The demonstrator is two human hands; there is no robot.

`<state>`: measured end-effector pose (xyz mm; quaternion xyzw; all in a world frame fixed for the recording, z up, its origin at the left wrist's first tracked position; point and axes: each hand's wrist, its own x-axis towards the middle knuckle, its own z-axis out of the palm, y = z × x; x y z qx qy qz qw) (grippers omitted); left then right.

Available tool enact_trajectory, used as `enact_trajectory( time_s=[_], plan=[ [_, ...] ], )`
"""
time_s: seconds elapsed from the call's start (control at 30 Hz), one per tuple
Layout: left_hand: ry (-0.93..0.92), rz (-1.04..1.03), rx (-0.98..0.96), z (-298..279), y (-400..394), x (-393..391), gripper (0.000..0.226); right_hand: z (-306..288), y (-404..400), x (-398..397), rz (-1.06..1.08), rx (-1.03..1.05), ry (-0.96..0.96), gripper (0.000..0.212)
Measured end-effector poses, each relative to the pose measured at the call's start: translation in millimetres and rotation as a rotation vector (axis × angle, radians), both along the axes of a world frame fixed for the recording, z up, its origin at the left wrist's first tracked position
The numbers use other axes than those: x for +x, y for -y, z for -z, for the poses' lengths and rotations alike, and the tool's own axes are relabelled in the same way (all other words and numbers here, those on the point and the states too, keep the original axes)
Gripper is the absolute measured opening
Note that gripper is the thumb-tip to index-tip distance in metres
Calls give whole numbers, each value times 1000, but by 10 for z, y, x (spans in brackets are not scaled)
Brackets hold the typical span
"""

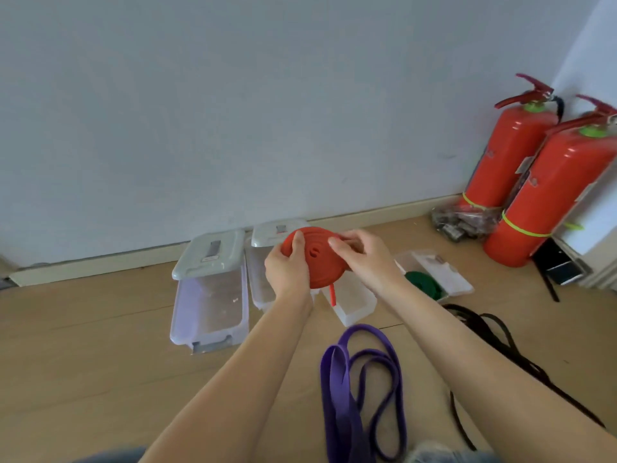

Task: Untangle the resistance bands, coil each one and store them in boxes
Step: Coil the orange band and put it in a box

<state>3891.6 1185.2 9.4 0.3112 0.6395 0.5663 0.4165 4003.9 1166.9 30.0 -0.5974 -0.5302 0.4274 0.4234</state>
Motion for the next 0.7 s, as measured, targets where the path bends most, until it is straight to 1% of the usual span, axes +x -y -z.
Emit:
enact_trajectory(
  time_s=[0.07, 0.13, 0.2, 0.27, 0.3, 0.37, 0.4, 0.43, 0.53, 0.63, 0.7],
  plan=[
    [-20, 3, -39, 275, -200, 71, 26, 300, -182, 24, 8, -35, -39, 36],
    [-26, 42, -87, 571, -397, 117, 26, 613, -386, 66, 66, -83, -91, 36],
    [-49, 165, -178, 891, -554, 157, 29, 898, -611, 171, 102, -136, -69, 37],
    [-100, 329, -239, 1240, -631, 190, 37, 1164, -834, 368, 133, -173, 14, 38],
    [-151, 409, -234, 1424, -635, 196, 37, 1280, -932, 481, 157, -178, 49, 39],
    [-347, 558, -217, 1779, -605, 203, 30, 1513, -1089, 683, 187, -173, 112, 38],
    [-429, 605, -222, 1940, -596, 206, 29, 1630, -1154, 753, 182, -163, 155, 38],
    [-464, 619, -246, 2076, -598, 212, 29, 1745, -1202, 793, 162, -156, 204, 38],
    [-419, 568, -373, 2358, -696, 293, 28, 2113, -1288, 814, 101, -137, 335, 40],
    [-295, 517, -519, 2528, -841, 441, 33, 2420, -1307, 772, 79, -105, 450, 42],
    [-251, 475, -548, 2626, -925, 522, 36, 2576, -1313, 702, 51, -63, 501, 41]
  ],
)
